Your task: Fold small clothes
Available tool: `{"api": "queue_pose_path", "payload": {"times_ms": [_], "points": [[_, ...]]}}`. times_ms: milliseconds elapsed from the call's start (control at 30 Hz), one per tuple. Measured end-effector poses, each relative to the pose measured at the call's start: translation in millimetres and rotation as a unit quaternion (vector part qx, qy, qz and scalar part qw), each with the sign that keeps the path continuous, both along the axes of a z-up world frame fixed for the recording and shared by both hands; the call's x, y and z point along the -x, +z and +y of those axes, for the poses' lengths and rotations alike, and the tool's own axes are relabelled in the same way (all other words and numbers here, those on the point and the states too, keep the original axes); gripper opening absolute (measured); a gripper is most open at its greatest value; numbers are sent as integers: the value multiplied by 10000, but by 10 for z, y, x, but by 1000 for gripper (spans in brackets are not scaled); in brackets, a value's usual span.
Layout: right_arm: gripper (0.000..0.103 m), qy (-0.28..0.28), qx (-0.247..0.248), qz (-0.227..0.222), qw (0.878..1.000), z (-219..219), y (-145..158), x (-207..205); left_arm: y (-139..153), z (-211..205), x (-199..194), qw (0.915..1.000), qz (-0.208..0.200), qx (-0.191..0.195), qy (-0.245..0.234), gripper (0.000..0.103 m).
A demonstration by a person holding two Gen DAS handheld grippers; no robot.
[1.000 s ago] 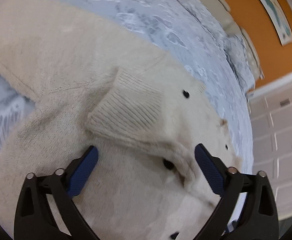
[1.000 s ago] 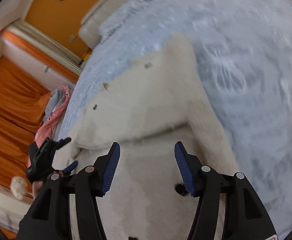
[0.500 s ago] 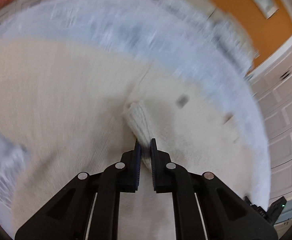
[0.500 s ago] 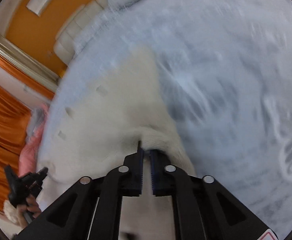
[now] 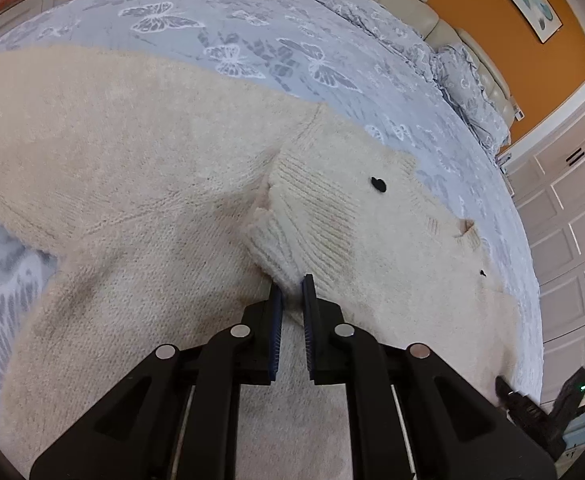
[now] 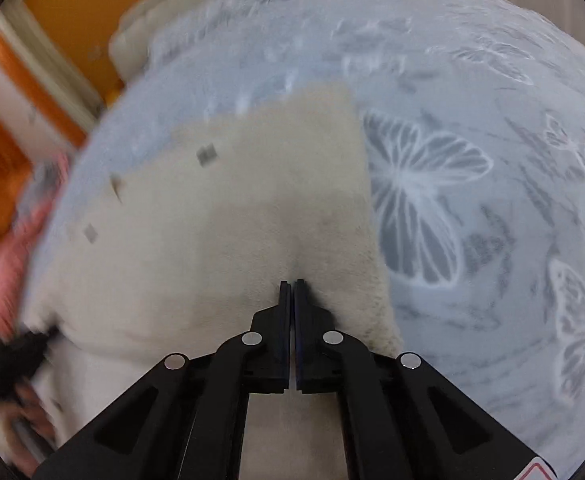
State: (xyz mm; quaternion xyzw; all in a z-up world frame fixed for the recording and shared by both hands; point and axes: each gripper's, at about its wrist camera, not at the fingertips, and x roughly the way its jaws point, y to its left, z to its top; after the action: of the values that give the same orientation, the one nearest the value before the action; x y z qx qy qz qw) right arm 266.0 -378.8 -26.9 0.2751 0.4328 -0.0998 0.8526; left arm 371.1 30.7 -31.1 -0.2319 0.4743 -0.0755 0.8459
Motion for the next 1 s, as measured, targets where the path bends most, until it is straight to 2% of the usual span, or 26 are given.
{"api": "queue_pose_path", "payload": {"times_ms": [100,167,200,233,267,333,367,400,433,467,533,567,633,667,733,767,800,833,867,900,933,1000], "points": [[3,579,179,-408,9973,334,251,-56,-31,3,16,10000,-10,-43,-34,9],[0,842,678,-110,9941,462,152,-153,-14,3,24,10000,-20,-76,-28,9],[0,725,863,211,9934,407,8,-204,12,21,37,10000,-29,-71,-29,9],[0,537,662,305,9959,230,-171,-159,63,79,63,10000,-49,-32,-29,9],[0,375,200,79,9991,84,-187,-79,103,145,96,10000,-82,-12,-18,9],[0,61,209,74,9997,34,-10,68,225,487,217,9992,-285,260,74,10],[10,109,282,-12,9995,98,78,131,247,659,266,9985,-340,409,160,12],[13,185,417,-151,9988,160,194,235,259,913,324,9971,-360,559,356,20],[13,348,566,-272,9974,260,313,350,250,1300,394,9944,-314,659,758,36],[15,447,637,-279,9966,311,334,458,235,1557,438,9915,-267,672,1082,43],[21,576,823,-181,9948,442,336,684,185,2194,556,9787,-172,661,1936,51],[25,590,806,-119,9949,466,315,779,143,2586,626,9664,-105,722,2466,55],[25,585,656,68,9961,535,219,991,50,3178,729,9393,8,809,3334,69],[25,582,596,190,9963,607,159,1083,-32,3504,783,9186,1,888,3850,69],[25,579,524,401,9961,765,58,1246,-118,3862,751,8997,-118,1104,4221,68],[25,577,461,509,9960,827,-7,1264,-84,3920,683,8959,-126,986,4330,68],[25,558,378,580,9960,886,-47,1263,-42,3926,572,8992,-95,813,4299,65],[25,532,306,593,9963,938,-64,1309,-22,3913,483,9055,-101,743,4176,42],[26,510,215,595,9967,989,-81,1313,5,3858,279,9245,-80,681,3749,25],[27,502,179,599,9968,1023,-76,1314,26,3776,133,9376,-36,653,3415,9],[27,522,194,567,9968,1074,-43,1282,107,3679,37,9441,-56,549,3251,9],[28,584,275,441,9969,1144,63,1218,514,3261,-106,9606,-624,381,2683,9]]}}
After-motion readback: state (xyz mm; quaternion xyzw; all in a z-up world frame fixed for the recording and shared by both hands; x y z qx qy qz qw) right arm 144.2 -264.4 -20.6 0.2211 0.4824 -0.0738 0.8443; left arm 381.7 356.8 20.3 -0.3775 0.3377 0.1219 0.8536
